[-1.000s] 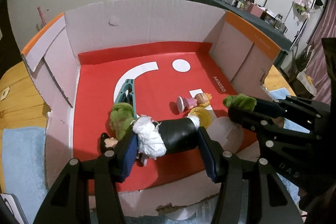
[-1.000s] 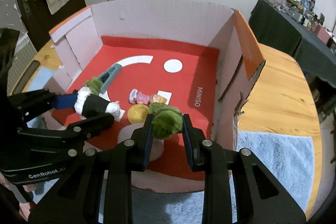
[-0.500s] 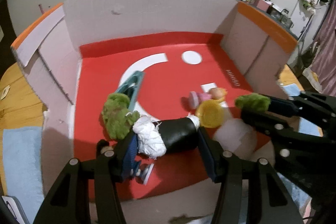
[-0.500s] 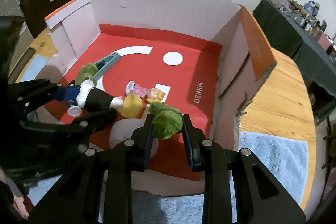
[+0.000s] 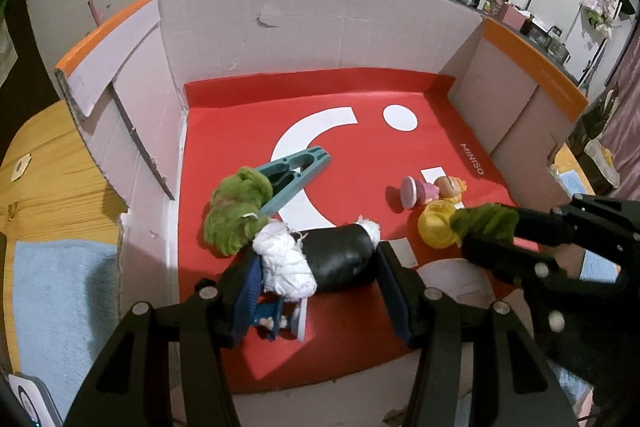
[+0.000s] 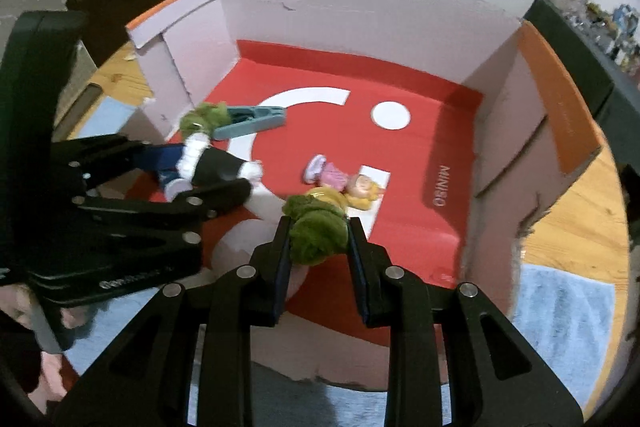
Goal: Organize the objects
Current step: 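Lower the cylinder into the box with the left tool while the right tool lowers the plush, open both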
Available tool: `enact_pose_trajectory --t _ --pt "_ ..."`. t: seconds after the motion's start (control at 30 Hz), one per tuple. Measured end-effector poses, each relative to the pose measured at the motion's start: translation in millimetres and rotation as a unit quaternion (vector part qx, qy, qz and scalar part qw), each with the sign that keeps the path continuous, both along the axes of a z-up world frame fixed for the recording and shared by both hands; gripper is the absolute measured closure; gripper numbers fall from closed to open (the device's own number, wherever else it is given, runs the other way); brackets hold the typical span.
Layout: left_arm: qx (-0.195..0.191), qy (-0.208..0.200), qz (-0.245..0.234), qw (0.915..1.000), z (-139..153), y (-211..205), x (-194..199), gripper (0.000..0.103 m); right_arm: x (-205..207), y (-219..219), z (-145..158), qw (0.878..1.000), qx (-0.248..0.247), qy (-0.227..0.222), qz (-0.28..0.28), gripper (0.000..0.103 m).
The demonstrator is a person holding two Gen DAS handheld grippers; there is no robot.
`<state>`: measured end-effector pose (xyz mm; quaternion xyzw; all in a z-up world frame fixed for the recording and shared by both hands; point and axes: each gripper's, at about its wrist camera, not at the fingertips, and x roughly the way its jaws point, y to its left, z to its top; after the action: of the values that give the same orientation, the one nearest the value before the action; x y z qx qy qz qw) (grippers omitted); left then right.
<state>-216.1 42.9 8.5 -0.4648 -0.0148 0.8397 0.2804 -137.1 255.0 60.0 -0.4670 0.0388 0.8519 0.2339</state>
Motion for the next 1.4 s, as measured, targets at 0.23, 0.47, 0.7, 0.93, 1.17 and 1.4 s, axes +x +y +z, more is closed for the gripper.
enact_pose_trajectory --t 0.23,0.47,0.7,0.93,1.17,1.4 --pt "-0.002 0.001 -0.003 1.0 0 2 0 0.046 6 19 -12 0.999 -0.002 -0.022 -0.039 0.078" --pt "-0.005 0.001 -0.004 1.0 0 2 1 0.046 3 18 -14 0.999 -0.003 -0.02 -0.037 0.078" --pt "-0.003 -0.001 -0.002 1.0 0 2 1 0.046 5 17 -14 0.999 -0.008 -0.013 -0.038 0.078" --pt "-0.003 -0.001 -0.001 1.0 -1 3 0 0.045 5 18 -14 0.999 -0.007 -0.013 -0.039 0.078" --pt "-0.006 0.002 0.0 1.0 1 3 2 0.045 0 18 -16 0.999 -0.007 -0.01 -0.04 0.078" --pt "-0.005 0.009 0.004 0.9999 6 1 4 0.041 -2 15 -16 0.999 -0.004 -0.01 -0.038 0.076"
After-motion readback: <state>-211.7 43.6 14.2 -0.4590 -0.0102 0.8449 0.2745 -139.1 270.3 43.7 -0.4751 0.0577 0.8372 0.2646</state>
